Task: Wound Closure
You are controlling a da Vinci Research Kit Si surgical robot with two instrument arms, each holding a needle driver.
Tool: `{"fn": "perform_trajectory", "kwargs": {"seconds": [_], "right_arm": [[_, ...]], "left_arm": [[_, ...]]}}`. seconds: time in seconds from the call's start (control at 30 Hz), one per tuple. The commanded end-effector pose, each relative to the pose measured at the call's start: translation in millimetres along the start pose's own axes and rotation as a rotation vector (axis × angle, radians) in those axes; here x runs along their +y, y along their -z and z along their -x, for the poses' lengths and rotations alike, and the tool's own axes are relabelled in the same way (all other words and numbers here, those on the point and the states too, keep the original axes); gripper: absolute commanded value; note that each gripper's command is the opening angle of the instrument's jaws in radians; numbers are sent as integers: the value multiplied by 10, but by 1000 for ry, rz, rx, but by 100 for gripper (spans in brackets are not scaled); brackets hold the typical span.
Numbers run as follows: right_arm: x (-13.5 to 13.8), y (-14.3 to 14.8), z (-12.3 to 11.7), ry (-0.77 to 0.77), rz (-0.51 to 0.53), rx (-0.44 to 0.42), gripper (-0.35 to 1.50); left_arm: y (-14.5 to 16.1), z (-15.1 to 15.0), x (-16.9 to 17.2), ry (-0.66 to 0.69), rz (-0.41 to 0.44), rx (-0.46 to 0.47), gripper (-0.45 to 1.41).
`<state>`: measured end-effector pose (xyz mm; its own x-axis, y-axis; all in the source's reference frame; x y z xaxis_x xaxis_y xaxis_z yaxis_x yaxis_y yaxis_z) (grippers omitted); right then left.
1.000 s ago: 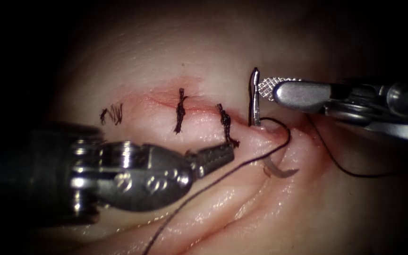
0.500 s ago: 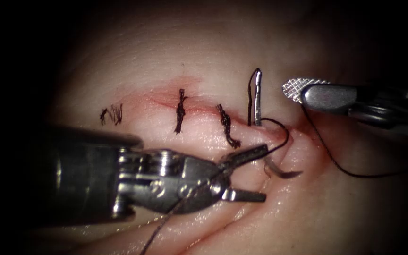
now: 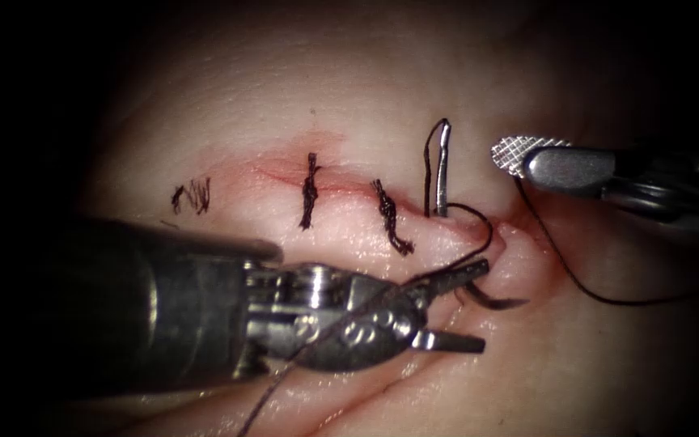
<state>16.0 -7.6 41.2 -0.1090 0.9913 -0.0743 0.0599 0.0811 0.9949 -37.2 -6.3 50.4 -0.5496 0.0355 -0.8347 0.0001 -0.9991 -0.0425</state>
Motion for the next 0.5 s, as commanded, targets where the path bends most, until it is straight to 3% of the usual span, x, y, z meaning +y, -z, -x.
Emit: {"fn": "perform_trajectory", "kwargs": {"seconds": [0.03,0.13,0.17,0.2,0.23,0.3,0.43,0.5], "right_arm": [[6,-6,0,2,-3,-1,131],[6,-5,0,2,-3,-2,130],[6,-4,0,3,-3,-2,130],[6,-4,1,3,-4,-3,128],[6,-4,2,3,-4,-3,126],[5,-4,4,5,-6,-6,115],[2,-5,11,124,-2,-80,66],[0,-8,16,234,23,-134,29]], "left_arm": [[-7,1,-2,-2,1,-2,37],[-10,1,-3,-2,3,-4,24],[-11,1,-4,-2,2,-3,10],[-11,1,-4,16,3,-3,-10],[-11,1,-4,26,5,-2,-45],[-8,3,-4,64,19,-7,-45],[2,8,-1,164,118,66,-45],[11,13,1,220,178,104,-45]]}}
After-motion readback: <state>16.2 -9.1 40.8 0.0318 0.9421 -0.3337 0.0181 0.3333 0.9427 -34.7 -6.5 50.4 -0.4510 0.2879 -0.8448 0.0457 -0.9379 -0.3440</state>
